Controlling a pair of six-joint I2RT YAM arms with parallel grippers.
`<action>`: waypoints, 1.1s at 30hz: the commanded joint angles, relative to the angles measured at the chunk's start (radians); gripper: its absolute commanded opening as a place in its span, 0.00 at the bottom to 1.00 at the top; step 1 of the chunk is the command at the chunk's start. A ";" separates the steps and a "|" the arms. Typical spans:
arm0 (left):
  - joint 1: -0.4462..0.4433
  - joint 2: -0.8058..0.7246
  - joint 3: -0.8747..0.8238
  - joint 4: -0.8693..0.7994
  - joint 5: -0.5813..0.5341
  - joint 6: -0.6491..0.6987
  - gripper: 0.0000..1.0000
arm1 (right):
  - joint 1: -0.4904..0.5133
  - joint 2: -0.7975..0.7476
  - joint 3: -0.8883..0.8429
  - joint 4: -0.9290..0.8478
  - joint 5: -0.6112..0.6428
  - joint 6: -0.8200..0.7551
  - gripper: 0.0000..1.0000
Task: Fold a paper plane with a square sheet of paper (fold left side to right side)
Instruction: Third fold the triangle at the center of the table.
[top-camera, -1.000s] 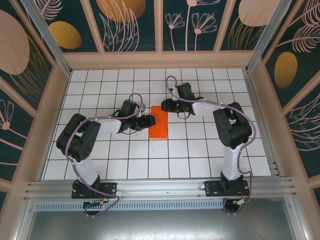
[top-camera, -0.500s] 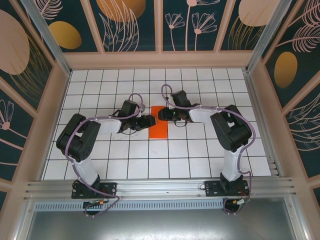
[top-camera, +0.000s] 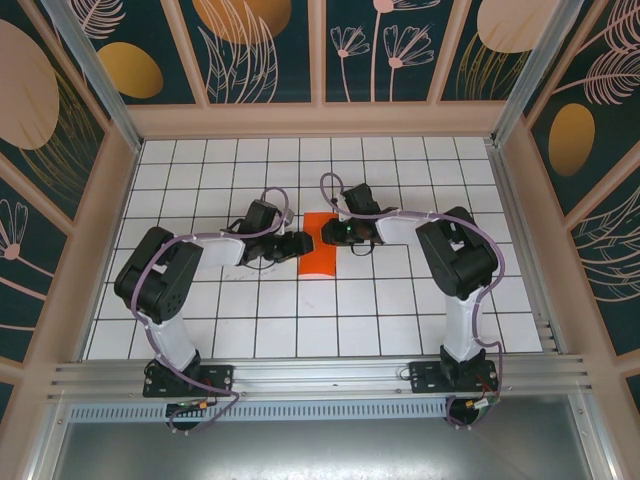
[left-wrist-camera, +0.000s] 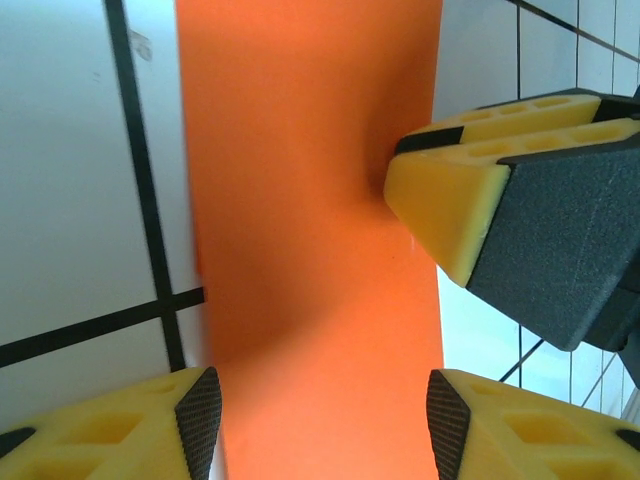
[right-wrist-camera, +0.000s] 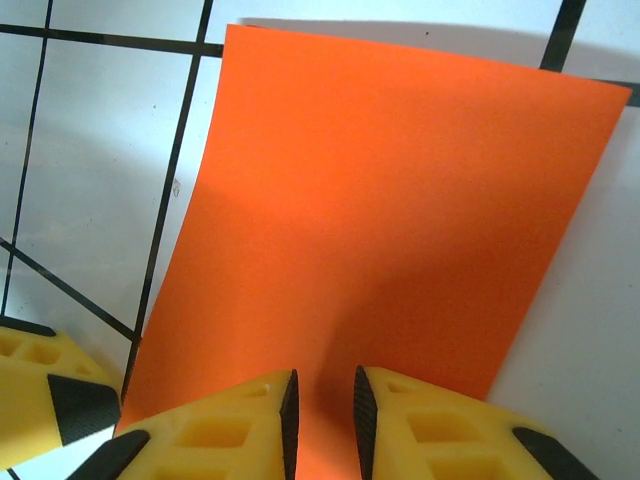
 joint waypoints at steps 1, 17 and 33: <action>-0.010 0.026 0.027 -0.028 0.020 0.022 0.59 | -0.001 0.039 0.004 -0.055 0.017 -0.022 0.26; -0.013 -0.052 0.027 -0.131 -0.096 0.023 0.62 | 0.000 0.037 0.008 -0.051 0.012 -0.019 0.26; -0.035 0.002 0.044 -0.112 -0.024 0.015 0.56 | 0.001 0.038 0.010 -0.055 0.019 -0.018 0.26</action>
